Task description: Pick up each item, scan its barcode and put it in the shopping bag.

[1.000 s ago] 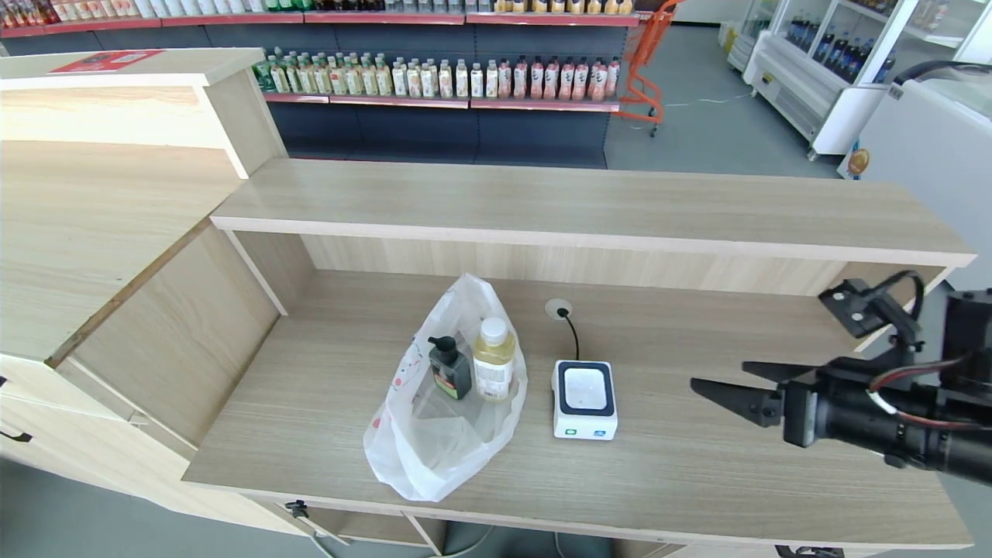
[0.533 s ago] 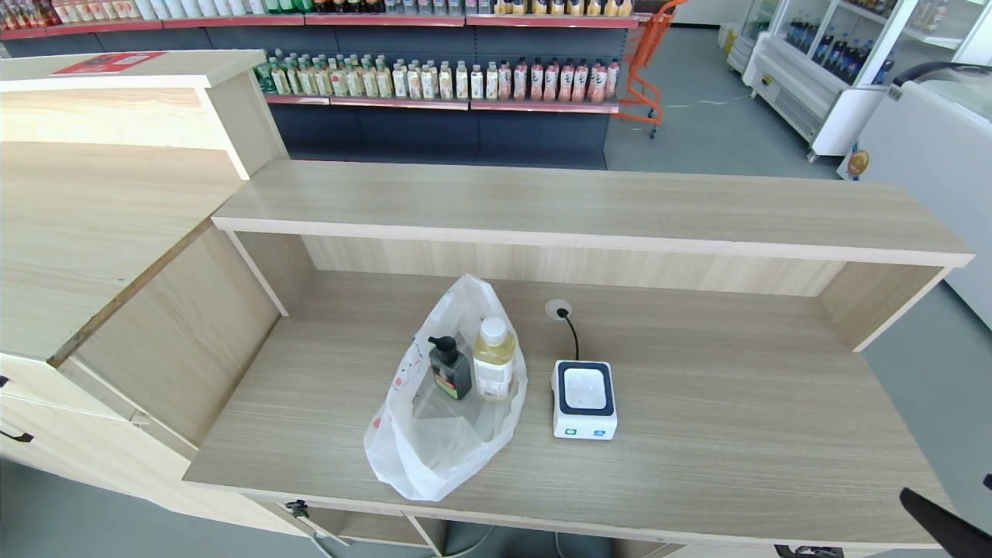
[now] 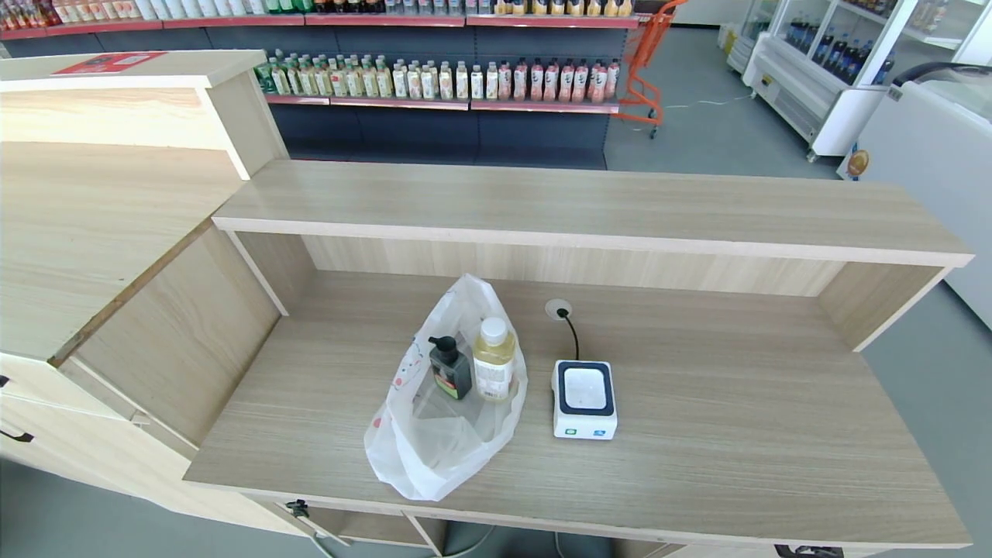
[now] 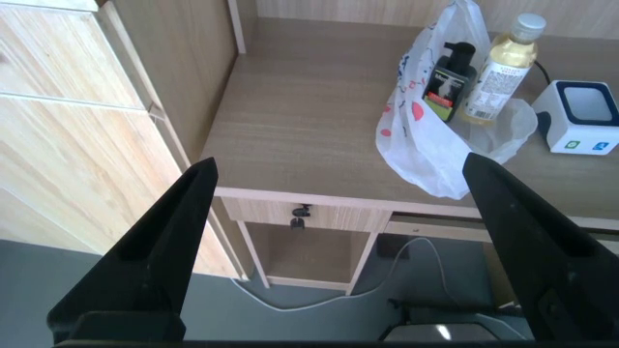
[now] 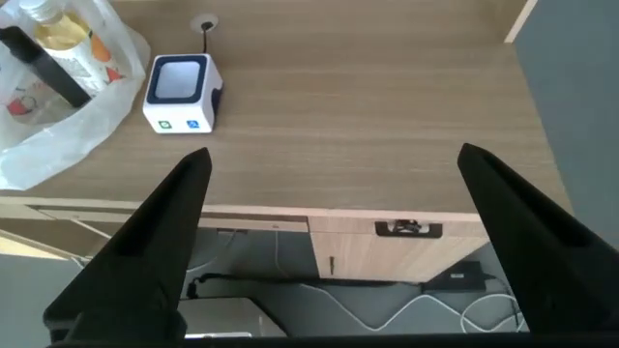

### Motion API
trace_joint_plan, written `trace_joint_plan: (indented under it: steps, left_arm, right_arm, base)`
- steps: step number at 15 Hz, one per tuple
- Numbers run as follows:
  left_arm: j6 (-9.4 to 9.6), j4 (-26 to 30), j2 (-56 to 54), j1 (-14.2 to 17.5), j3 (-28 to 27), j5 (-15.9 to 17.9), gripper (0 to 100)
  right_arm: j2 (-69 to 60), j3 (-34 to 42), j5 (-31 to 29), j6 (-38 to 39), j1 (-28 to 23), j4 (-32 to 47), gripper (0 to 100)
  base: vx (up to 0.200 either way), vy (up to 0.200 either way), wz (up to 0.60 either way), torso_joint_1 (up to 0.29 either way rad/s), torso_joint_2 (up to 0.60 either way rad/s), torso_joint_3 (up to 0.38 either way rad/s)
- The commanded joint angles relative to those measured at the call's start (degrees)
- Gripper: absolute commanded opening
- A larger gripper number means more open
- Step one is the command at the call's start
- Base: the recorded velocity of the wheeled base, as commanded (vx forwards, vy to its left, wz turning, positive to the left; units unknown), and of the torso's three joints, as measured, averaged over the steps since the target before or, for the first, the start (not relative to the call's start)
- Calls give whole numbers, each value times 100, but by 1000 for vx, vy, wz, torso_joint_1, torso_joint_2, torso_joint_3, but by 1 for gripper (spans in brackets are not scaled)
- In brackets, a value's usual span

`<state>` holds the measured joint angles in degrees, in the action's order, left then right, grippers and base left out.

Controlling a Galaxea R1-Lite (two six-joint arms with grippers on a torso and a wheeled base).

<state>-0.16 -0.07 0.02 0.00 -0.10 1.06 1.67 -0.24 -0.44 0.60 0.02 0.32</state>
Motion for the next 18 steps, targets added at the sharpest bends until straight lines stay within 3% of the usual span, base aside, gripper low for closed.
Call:
trace_joint_plan:
  steps: [1, 4, 5, 14, 18]
  left_arm:
    - [-2, -1, -2, 0, 1, -1, 100]
    - [-2, -1, -2, 0, 1, -1, 100]
    - [-2, -1, -2, 0, 1, -1, 100]
    - [-28, -1, -2, 0, 1, -1, 100]
    - [25, -1, -2, 0, 1, 8, 100]
  right_arm:
    - [-167, 16, -9, 11, -11, 12, 100]
    - [-167, 16, 0, -69, -11, -5, 100]
    - [-167, 16, -9, 46, -11, 3, 0]
    - [-167, 16, 0, 11, -11, 12, 0]
    - [-167, 16, -9, 11, -11, 12, 0]
  base:
    - [0, 0, 0, 0, 0, 0]
    - [0, 0, 0, 0, 0, 0]
    - [0, 0, 0, 0, 0, 0]
    - [0, 0, 0, 0, 0, 0]
    - [0, -200, 0, 6, 1, -2]
